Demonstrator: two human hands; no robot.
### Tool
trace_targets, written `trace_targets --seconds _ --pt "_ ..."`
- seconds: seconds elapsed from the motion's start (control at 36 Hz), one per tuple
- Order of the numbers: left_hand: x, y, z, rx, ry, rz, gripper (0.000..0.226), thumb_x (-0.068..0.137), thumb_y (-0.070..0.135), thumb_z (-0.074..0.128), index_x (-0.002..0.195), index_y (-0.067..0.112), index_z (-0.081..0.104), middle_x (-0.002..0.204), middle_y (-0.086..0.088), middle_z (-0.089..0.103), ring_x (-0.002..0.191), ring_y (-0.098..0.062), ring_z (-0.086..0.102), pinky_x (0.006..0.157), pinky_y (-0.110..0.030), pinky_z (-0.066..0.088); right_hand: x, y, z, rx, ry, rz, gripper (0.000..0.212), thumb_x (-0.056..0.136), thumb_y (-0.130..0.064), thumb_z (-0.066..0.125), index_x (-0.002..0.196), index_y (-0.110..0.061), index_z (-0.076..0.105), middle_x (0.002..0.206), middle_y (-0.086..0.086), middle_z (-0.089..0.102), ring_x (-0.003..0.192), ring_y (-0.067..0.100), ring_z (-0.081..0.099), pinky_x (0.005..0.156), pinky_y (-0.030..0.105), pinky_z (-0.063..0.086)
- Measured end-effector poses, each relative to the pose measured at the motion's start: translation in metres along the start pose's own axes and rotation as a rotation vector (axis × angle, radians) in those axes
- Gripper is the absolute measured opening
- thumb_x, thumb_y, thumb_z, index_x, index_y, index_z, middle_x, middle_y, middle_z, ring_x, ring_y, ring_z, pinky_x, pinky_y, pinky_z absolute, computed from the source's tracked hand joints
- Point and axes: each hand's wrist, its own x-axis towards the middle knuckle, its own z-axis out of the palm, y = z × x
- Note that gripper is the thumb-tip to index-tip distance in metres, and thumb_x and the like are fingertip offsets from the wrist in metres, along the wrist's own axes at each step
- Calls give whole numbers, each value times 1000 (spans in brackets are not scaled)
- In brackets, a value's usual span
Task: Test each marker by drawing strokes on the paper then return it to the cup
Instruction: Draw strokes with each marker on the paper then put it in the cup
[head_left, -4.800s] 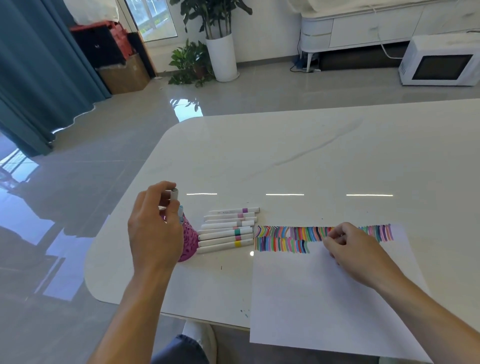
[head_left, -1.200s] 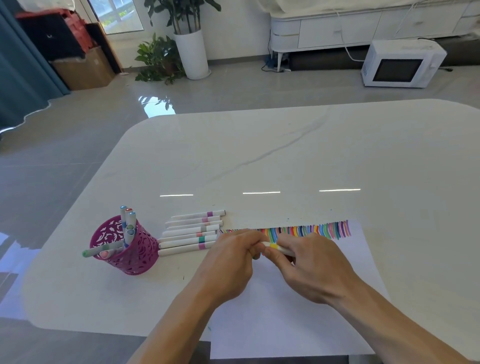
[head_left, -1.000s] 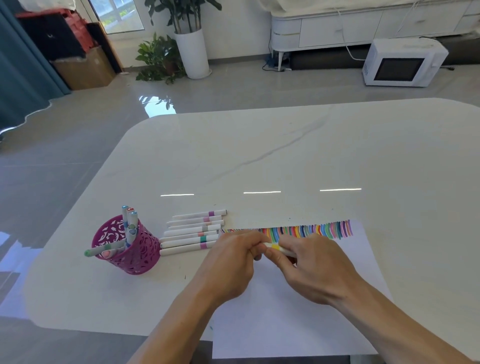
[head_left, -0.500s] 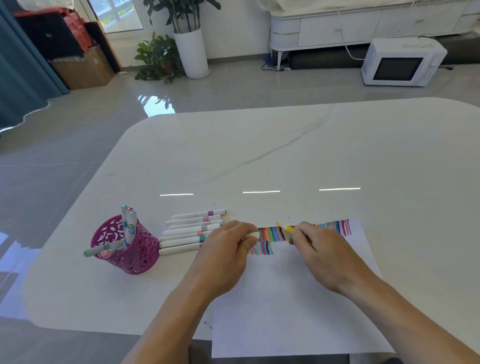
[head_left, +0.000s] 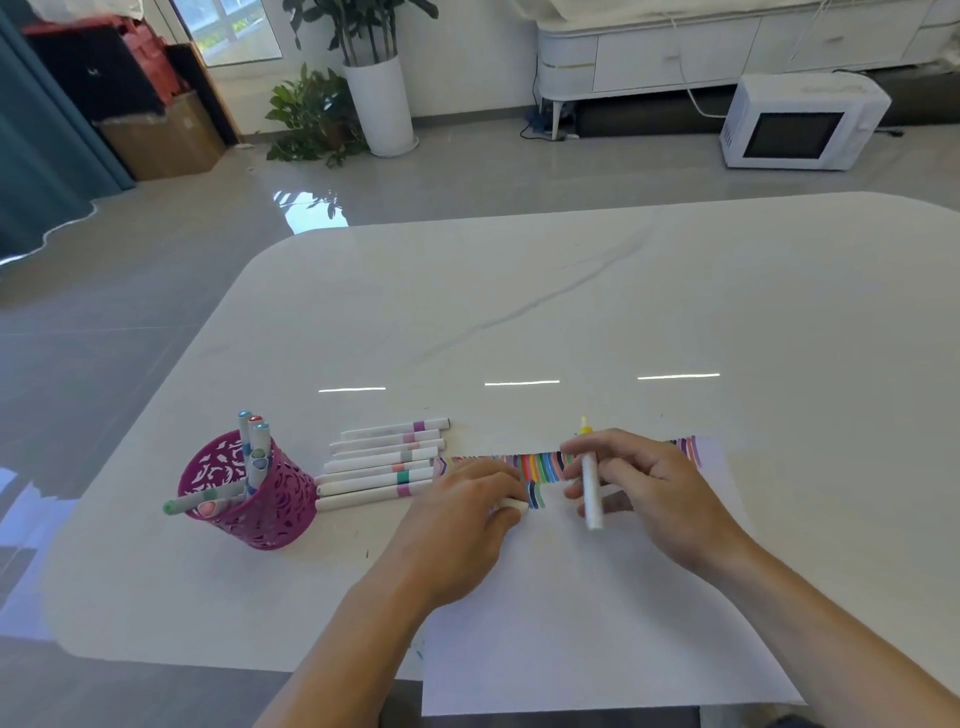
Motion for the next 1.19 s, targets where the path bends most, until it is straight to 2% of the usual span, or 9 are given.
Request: trace_targets --seconds 0.11,0.25,0.31,0.39,0.5,0.61,0.69,0.89,1.19 --pt "-1 -3 4 -15 -42 25 21 96 22 56 112 28 68 140 20 53 131 5 37 96 7 11 2 3 6 -63 -34 -43 44 92 8 59 96 -32 78 93 4 76 93 20 76 67 34 63" --pt "-2 -6 9 -2 -57 47 19 97 25 55 111 29 67 150 18 44 142 -1 31 110 -9 16 6 9 11 -112 -1 -64 21 87 -11 81 92 -30 72 82 4 73 74 19 70 63 33 62" --pt "-2 -5 10 -6 -53 52 17 97 26 55 109 28 67 151 17 44 142 -2 31 111 -10 17 6 10 13 -86 -2 -45 13 88 -31 80 92 -25 70 76 5 71 65 20 68 62 31 59" --pt "-2 -4 10 -18 -48 51 15 97 27 57 108 27 68 150 16 45 143 -2 31 111 -12 20 4 13 15 -40 -19 -1 29 92 -47 65 88 -19 70 74 8 70 63 22 67 60 33 57" --pt "-1 -5 11 -9 -51 52 15 97 29 58 109 29 67 151 17 44 142 -4 32 113 -16 24 4 19 18 49 2 17 24 104 -26 56 96 -21 78 75 14 72 61 25 67 57 32 56" --pt "-1 -7 12 -15 -57 47 15 96 29 59 110 31 66 151 18 43 143 -3 31 113 -18 26 6 22 18 106 43 31 9 93 -15 66 95 -22 72 72 20 72 57 28 66 54 32 57" --pt "-1 -8 13 -20 -62 46 16 96 28 59 110 31 67 151 18 43 143 -4 32 114 -22 28 6 26 17 100 72 27 10 95 -3 66 91 -12 66 72 22 72 58 30 67 56 36 58" --pt "-1 -8 13 -22 -69 37 16 97 29 58 111 32 66 152 20 41 144 -1 28 113 -19 27 6 30 16 51 114 20 8 91 4 67 87 0 62 71 20 73 59 30 69 56 36 59" --pt "0 -9 13 -28 -79 28 16 97 30 58 111 32 67 153 19 42 146 0 26 116 -17 23 7 31 18 1 143 42 8 90 4 67 83 1 63 68 18 73 57 29 70 55 36 61"
